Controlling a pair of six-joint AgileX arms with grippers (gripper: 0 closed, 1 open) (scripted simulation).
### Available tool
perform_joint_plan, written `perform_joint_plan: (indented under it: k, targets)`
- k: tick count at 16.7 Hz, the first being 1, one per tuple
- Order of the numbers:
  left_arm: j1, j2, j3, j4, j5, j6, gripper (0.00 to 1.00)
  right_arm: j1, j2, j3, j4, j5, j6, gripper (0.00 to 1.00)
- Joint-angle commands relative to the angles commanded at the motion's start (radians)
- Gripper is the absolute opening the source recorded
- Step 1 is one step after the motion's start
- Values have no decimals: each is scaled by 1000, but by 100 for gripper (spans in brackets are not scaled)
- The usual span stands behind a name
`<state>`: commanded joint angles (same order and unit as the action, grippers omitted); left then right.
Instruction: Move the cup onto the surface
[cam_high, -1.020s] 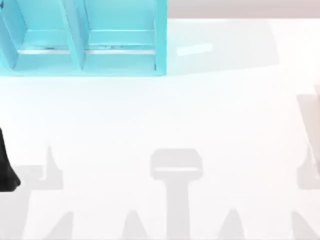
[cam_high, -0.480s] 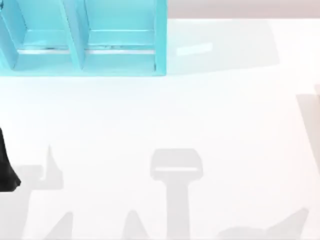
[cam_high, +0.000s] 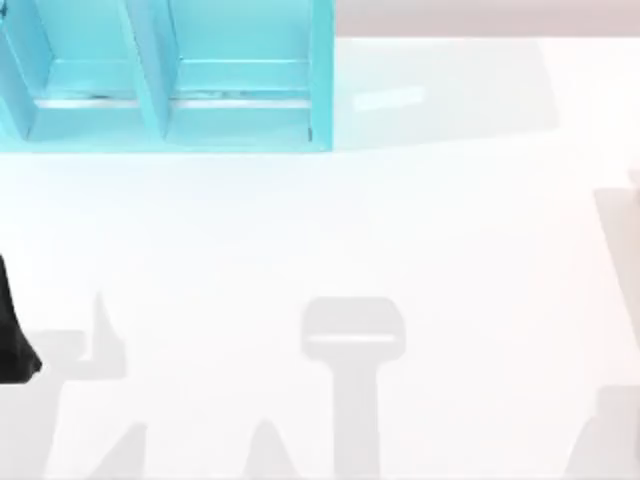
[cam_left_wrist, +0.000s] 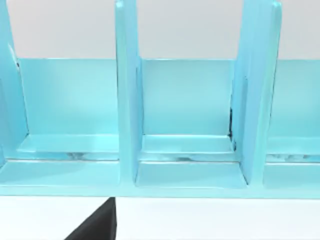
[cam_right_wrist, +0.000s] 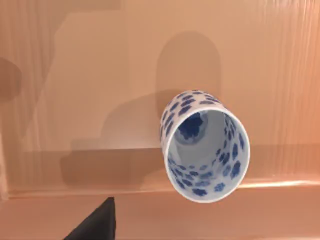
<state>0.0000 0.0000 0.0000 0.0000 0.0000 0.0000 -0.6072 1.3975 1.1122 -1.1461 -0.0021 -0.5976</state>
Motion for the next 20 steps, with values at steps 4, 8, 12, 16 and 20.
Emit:
perform_joint_plan:
  k: [4, 8, 12, 16, 20]
  targets:
    - [0, 0, 0, 0, 0, 0, 100, -62, 130, 113, -116, 0, -62, 100]
    - [0, 0, 0, 0, 0, 0, 100, -66, 136, 120, -123, 0, -65, 100]
    - [0, 0, 0, 0, 0, 0, 100, -62, 143, 82, -81, 0, -61, 100]
    - [0, 0, 0, 0, 0, 0, 100, -60, 188, -49, 106, 0, -59, 100]
    - [0, 0, 0, 0, 0, 0, 100, -60, 232, -170, 269, 0, -58, 100]
